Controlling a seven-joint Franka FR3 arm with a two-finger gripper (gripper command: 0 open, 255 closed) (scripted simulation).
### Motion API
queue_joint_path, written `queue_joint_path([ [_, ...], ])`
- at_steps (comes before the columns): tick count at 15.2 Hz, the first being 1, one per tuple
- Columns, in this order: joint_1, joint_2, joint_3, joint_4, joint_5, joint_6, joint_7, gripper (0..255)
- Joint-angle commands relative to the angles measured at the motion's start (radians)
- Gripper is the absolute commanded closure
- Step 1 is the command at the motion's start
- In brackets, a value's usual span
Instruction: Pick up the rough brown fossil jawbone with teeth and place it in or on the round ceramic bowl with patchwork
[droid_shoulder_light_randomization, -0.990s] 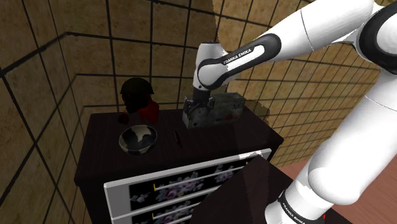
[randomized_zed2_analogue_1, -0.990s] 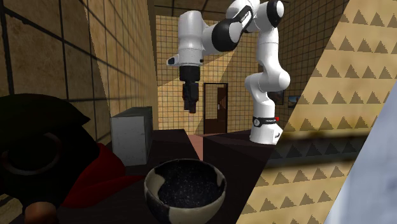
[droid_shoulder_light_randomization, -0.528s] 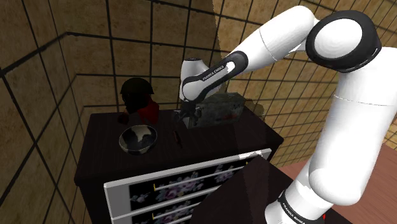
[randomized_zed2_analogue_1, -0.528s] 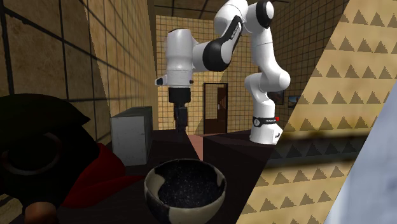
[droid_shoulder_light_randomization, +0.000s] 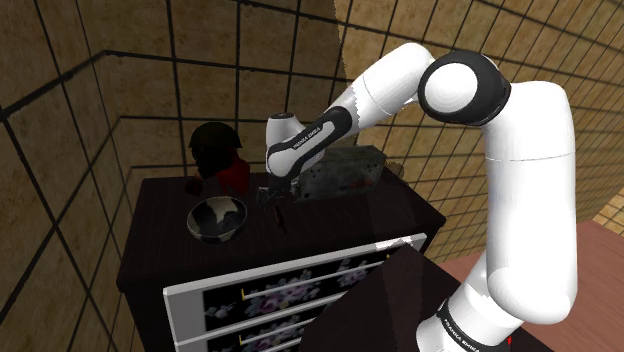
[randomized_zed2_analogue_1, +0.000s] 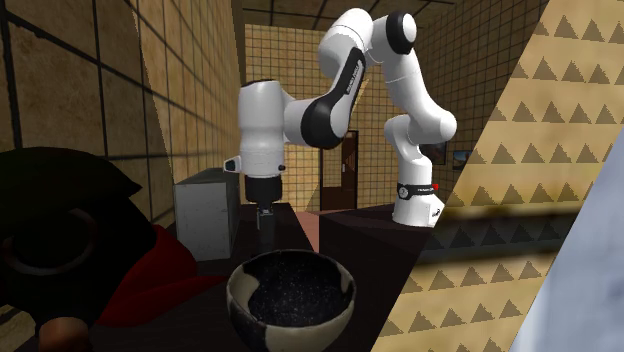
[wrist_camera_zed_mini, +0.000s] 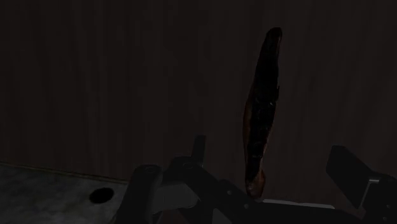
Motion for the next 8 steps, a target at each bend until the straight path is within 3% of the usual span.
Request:
queue_joint_path([
  [1, 0.001, 0.021, -0.003, -0.001, -0.004, 0.022, 0.004, 0],
  [8, 0.003, 0.068, -0.010, 0.002, -0.013, 0.066, 0.009, 0],
])
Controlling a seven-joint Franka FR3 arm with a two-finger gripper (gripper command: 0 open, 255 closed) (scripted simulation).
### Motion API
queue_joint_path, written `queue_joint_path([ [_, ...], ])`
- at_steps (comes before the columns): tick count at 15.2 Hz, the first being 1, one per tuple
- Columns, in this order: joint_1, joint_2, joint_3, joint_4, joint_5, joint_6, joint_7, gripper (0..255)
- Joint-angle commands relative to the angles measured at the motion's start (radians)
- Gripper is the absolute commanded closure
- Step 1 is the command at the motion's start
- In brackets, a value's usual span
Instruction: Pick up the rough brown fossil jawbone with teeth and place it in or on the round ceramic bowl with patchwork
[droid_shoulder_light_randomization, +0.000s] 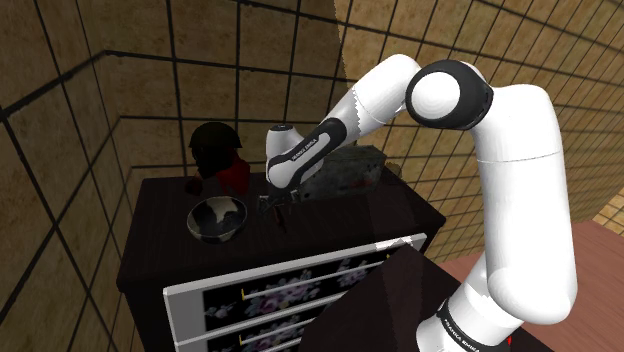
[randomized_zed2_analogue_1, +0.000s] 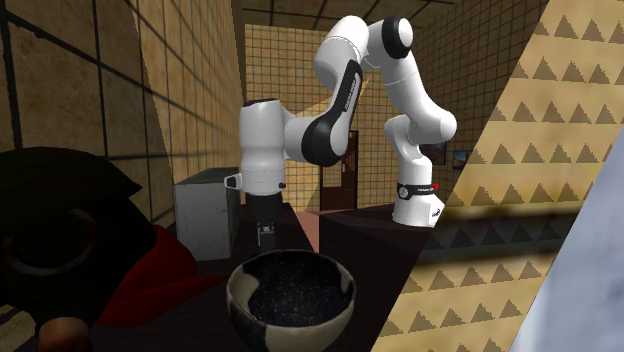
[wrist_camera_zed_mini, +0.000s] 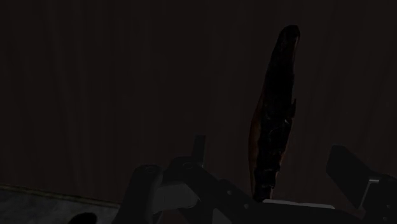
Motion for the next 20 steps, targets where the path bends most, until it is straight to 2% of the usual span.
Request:
queue_joint_path([
  [1, 0.000, 0.003, 0.000, 0.001, 0.000, 0.002, 0.001, 0],
  [5, 0.000, 0.002, 0.000, 0.001, 0.000, 0.002, 0.001, 0],
  [6, 0.000, 0.002, 0.000, 0.001, 0.000, 0.002, 0.001, 255],
  [15, 0.000, 0.003, 0.000, 0.001, 0.000, 0.002, 0.001, 255],
  [20, -0.004, -0.052, 0.007, -0.007, 0.009, -0.044, -0.008, 255],
])
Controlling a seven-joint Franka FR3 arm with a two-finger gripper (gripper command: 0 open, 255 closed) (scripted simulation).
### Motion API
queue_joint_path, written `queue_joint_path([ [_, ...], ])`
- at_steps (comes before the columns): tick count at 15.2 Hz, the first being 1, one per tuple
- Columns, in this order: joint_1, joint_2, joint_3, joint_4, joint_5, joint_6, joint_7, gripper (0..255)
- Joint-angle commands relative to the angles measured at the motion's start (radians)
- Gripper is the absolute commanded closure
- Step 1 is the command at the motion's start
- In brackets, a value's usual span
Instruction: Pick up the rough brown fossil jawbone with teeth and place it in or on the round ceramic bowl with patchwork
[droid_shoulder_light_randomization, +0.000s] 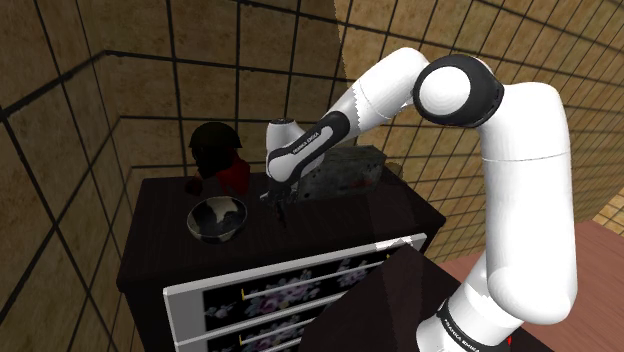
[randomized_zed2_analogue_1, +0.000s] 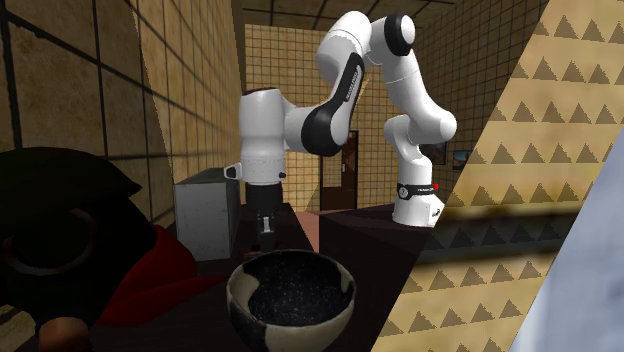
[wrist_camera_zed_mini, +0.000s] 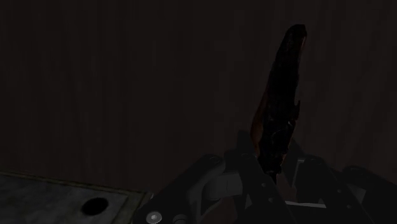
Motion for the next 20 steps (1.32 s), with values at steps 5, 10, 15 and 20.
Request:
queue_joint_path([
  [5, -0.006, -0.063, 0.007, -0.006, 0.011, -0.057, -0.012, 255],
  [10, -0.010, -0.111, 0.013, -0.003, 0.021, -0.107, -0.020, 255],
  [15, -0.012, -0.156, 0.017, 0.005, 0.030, -0.159, -0.029, 255],
  [20, -0.015, -0.197, 0.021, 0.018, 0.038, -0.214, -0.037, 255],
])
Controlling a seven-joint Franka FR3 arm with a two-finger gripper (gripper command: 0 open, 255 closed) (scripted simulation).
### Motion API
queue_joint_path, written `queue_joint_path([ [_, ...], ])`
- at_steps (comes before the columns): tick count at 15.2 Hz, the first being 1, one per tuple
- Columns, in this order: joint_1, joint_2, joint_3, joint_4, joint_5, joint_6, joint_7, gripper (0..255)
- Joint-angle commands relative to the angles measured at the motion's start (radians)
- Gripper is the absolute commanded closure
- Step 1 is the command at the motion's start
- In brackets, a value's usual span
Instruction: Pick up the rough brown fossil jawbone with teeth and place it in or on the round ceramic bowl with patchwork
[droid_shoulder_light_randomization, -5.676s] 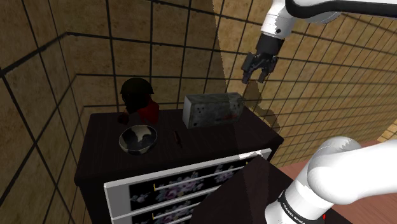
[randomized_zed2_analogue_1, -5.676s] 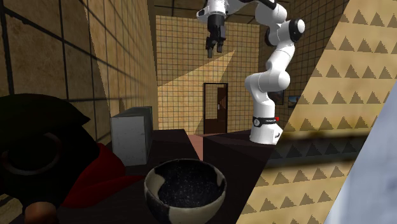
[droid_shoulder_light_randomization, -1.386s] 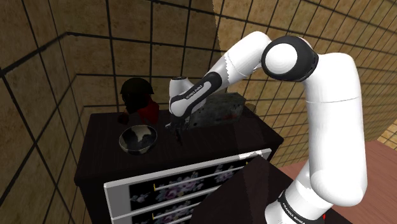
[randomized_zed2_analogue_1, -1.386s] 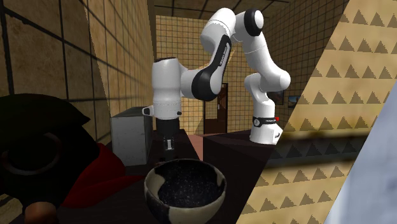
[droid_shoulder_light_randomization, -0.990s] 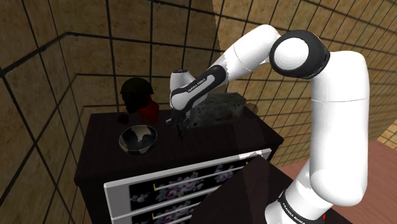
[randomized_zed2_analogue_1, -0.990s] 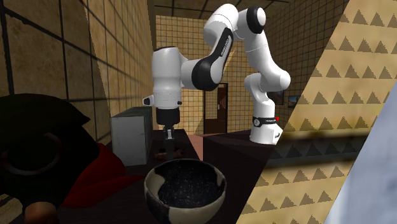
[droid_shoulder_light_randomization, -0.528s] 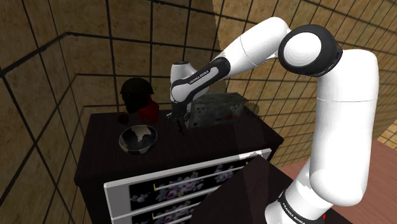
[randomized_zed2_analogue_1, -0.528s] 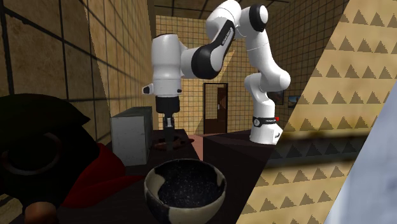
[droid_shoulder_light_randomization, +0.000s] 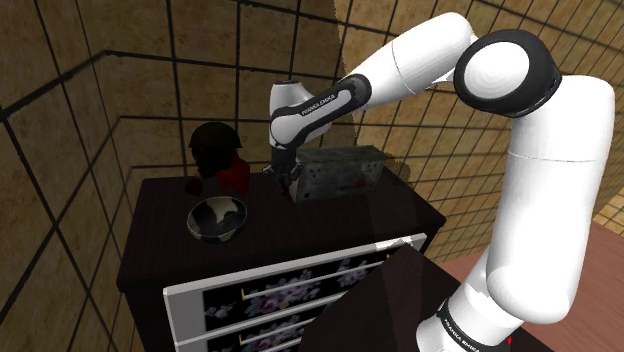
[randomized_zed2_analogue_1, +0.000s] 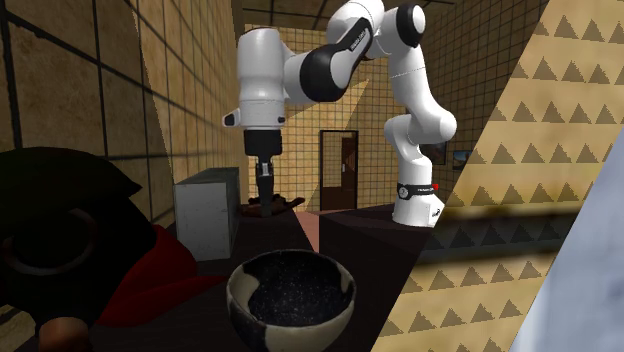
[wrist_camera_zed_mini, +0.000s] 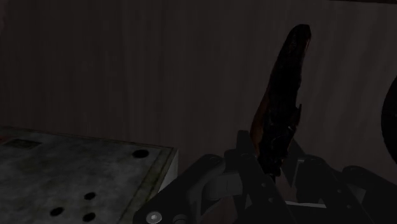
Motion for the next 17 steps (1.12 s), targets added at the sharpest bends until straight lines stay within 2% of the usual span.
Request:
queue_joint_path([
  [1, -0.001, -0.016, 0.002, 0.007, 0.003, -0.023, -0.003, 255],
  [8, -0.002, -0.061, 0.005, 0.033, 0.013, -0.093, -0.012, 255],
  [17, 0.130, 0.106, 0.054, 0.278, -0.012, -0.186, 0.163, 255],
])
